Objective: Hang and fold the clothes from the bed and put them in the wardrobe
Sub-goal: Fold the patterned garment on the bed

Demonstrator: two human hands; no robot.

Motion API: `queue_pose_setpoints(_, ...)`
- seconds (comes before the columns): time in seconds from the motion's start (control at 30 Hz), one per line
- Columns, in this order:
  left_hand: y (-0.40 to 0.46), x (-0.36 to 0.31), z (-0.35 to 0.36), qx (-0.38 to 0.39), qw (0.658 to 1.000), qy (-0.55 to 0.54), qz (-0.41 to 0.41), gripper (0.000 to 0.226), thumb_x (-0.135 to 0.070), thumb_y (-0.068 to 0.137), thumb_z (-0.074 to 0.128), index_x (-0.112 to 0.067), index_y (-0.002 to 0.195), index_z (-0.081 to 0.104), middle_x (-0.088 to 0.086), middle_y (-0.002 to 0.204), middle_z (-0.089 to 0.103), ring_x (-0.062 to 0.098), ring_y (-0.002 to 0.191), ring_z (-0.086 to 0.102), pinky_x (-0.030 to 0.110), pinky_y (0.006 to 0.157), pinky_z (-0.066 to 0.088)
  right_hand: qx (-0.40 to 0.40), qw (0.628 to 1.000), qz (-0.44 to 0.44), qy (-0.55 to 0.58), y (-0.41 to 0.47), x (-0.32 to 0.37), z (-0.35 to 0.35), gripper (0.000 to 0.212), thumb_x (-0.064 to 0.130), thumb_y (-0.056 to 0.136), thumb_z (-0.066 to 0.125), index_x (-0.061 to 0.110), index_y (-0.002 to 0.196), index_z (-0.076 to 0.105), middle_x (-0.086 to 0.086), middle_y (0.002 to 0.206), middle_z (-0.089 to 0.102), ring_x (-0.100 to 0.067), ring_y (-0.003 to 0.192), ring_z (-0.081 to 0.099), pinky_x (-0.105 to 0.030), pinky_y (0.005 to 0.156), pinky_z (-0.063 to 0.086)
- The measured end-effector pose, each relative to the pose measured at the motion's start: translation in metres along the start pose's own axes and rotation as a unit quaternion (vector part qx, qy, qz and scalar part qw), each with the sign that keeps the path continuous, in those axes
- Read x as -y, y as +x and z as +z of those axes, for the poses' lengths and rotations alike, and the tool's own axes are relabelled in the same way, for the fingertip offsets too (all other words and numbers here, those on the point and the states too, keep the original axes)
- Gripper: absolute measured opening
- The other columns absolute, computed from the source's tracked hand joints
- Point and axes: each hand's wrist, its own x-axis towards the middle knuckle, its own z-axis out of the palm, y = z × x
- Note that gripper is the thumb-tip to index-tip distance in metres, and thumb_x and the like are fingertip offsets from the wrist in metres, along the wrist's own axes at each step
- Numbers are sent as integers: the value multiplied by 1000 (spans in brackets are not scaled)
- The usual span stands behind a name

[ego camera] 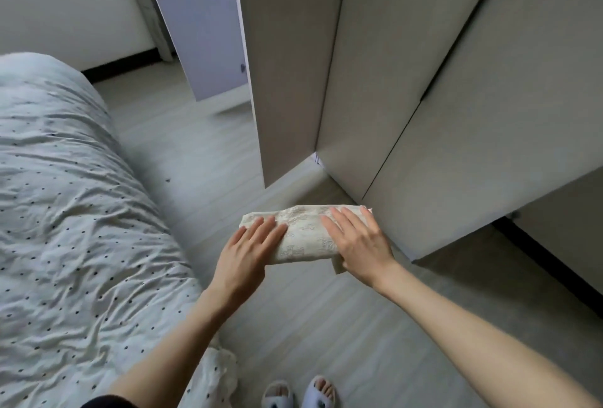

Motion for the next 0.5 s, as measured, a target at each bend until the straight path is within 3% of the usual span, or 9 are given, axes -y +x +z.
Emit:
queue_pose_setpoints(0.17, 43, 45, -25, -40, 996, 19, -81, 68, 18, 66, 62, -8, 129, 56, 17, 131, 56, 36, 120, 54, 48, 95, 46, -27, 998, -55, -17, 93, -9, -9, 59, 10, 40, 76, 10, 98, 72, -6, 99, 71, -23, 90, 69, -42, 82, 55)
queue_pose_setpoints(0.3, 72, 90, -56, -72, 990, 43, -110, 69, 17, 65, 63, -9, 130, 56, 17, 131, 56, 36, 120, 54, 48, 95, 46, -38, 995, -85, -35, 166, -5, -17, 49, 11, 58, 67, 13, 107, 69, -4, 105, 70, -22, 98, 66, -43, 92, 50)
queue_pose_setpoints(0.37, 89, 128, -76, -85, 987, 48, -130, 69, 16, 67, 62, -9, 130, 55, 16, 133, 55, 36, 122, 53, 48, 96, 45, -28, 994, -93, -40, 218, 6, -22, 52, 13, 67, 66, 14, 118, 63, -5, 115, 66, -23, 108, 61, -44, 101, 43)
queue_pose_setpoints(0.5, 124, 207, -99, -107, 982, 39, -152, 65, 16, 72, 59, -9, 132, 53, 15, 135, 53, 35, 125, 50, 48, 98, 44, 17, 993, -115, -18, 321, 27, -18, 51, 6, 82, 43, 12, 133, 42, -9, 134, 48, -30, 126, 41, -45, 112, 16)
